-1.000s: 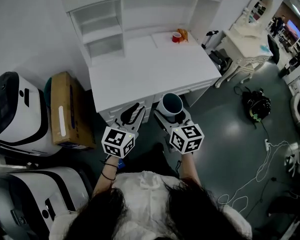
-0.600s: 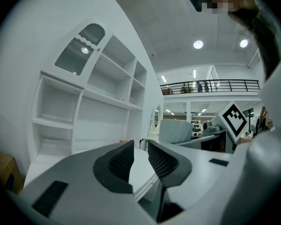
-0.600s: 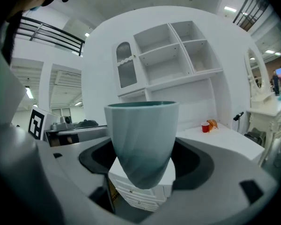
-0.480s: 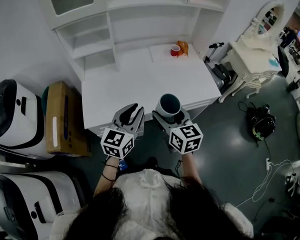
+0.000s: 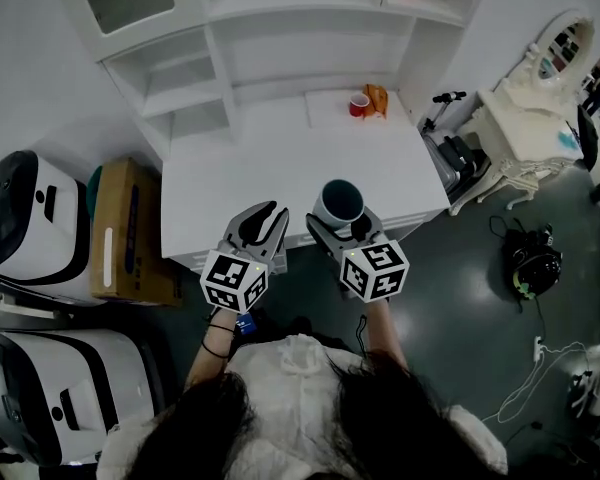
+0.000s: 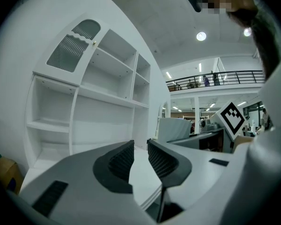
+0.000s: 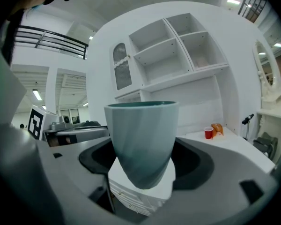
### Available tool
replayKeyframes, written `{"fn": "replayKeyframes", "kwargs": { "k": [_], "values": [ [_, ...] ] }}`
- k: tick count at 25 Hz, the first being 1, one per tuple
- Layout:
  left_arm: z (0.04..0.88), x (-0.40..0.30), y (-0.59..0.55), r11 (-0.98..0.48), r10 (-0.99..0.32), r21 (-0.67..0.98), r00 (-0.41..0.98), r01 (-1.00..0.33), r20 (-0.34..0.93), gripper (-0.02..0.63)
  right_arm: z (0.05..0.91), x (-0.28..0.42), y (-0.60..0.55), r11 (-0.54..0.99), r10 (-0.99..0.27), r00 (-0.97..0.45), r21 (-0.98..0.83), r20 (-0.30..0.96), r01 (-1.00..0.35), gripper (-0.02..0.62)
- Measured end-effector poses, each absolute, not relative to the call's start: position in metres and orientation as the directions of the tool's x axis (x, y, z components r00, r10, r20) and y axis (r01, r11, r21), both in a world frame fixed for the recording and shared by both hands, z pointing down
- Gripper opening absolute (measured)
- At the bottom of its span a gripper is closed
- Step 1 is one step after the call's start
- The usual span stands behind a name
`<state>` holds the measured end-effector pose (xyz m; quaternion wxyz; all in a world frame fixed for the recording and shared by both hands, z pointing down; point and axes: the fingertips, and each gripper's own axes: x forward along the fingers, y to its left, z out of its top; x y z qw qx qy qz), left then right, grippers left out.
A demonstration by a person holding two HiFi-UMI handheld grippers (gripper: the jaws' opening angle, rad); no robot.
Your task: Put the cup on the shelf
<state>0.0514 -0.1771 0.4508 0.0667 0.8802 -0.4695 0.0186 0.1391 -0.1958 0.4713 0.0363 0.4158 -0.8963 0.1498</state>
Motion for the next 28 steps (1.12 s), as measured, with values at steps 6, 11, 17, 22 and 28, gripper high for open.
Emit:
{"fn": "replayKeyframes", "kwargs": {
  "k": [6, 11, 17, 22, 28],
  "values": [
    [0.453, 0.059, -0.187, -0.539, -0.83, 0.116, 0.549, -0.834, 0.095, 0.091, 0.47, 0.144, -0.208, 0.626, -0.721, -0.665, -0.229, 0.195, -0.745, 0.339],
    [0.453, 0.068, -0.197, -0.559, -0.817, 0.086, 0.565, -0.825, 0.113, 0.091, 0.456, 0.152, -0.224, 0.636, -0.723, -0.664, -0.193, 0.188, -0.747, 0.339],
    [0.446, 0.065, -0.218, -0.585, -0.801, 0.068, 0.589, -0.808, 0.103, 0.091, 0.433, 0.149, -0.255, 0.646, -0.737, -0.658, -0.126, 0.158, -0.753, 0.339],
    [0.434, 0.052, -0.244, -0.599, -0.794, 0.051, 0.601, -0.799, 0.092, 0.091, 0.404, 0.14, -0.29, 0.65, -0.744, -0.653, -0.074, 0.137, -0.756, 0.339],
    [0.424, 0.033, -0.285, -0.615, -0.784, 0.045, 0.617, -0.787, 0.068, 0.091, 0.341, 0.123, -0.352, 0.667, -0.743, -0.664, 0.027, 0.081, -0.744, 0.339]
  ]
}}
